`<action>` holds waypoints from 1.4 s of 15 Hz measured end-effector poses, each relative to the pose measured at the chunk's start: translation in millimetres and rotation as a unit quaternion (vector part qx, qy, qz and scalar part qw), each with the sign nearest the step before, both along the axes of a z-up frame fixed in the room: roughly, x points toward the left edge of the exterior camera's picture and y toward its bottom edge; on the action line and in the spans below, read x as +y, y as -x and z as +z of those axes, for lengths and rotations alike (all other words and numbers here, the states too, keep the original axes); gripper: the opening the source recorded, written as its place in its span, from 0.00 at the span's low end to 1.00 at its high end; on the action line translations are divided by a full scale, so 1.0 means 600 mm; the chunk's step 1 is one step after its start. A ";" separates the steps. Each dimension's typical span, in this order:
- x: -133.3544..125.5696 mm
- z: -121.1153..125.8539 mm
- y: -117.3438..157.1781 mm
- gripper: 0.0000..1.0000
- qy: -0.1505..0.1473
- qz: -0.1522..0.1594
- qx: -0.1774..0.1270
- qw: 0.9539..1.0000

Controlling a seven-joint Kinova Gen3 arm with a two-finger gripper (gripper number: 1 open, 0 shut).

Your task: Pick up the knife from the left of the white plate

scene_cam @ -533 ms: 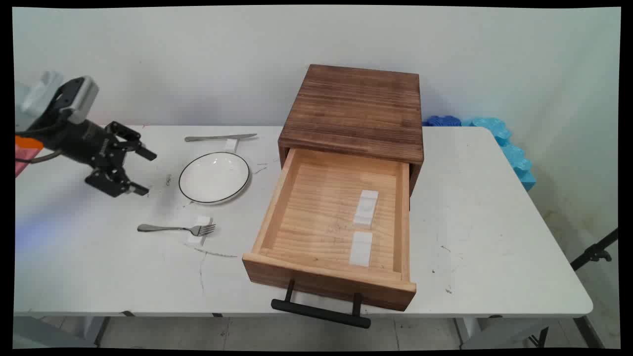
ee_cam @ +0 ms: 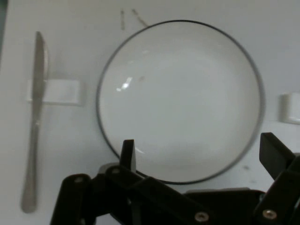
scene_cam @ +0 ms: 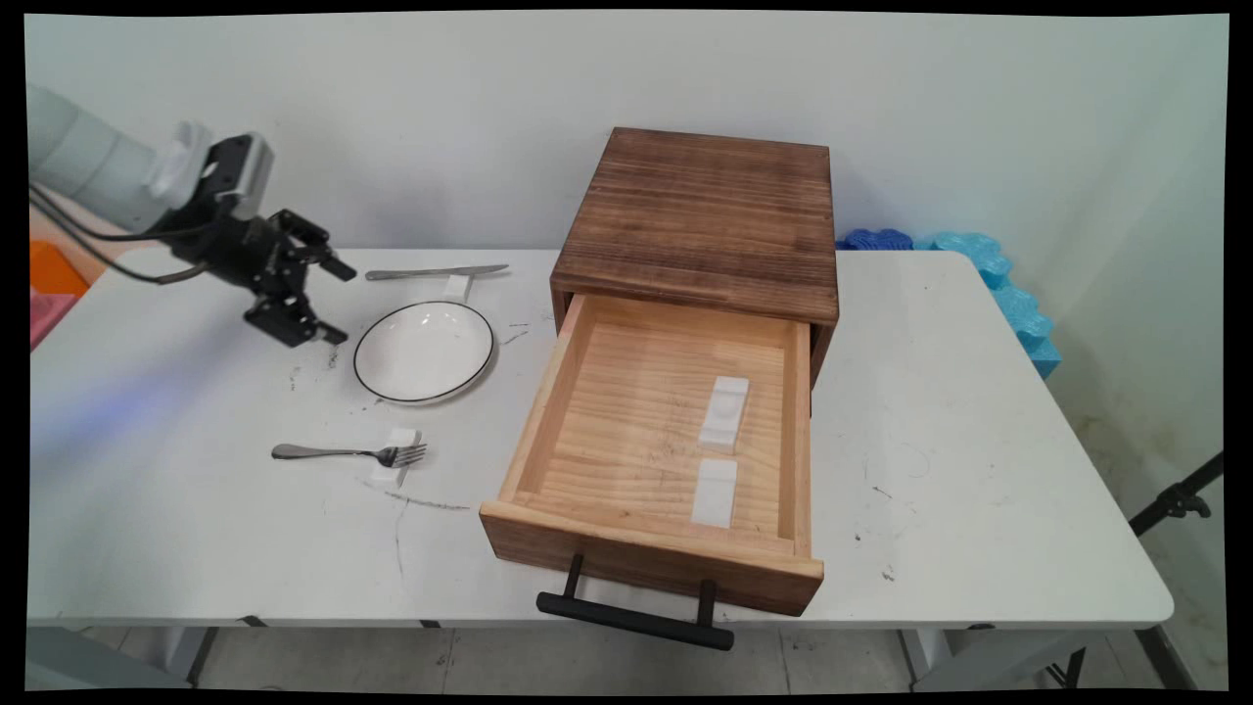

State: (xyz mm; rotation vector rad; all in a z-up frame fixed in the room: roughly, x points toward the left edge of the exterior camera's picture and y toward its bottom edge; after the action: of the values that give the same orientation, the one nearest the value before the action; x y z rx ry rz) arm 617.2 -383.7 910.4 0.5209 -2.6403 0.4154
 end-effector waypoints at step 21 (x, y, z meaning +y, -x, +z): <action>-0.319 -0.086 -0.004 1.00 0.006 0.001 -0.107 0.994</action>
State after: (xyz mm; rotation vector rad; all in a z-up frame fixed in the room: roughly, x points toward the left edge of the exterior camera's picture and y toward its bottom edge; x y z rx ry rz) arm 619.8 -575.2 859.0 0.5009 -2.8406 0.5141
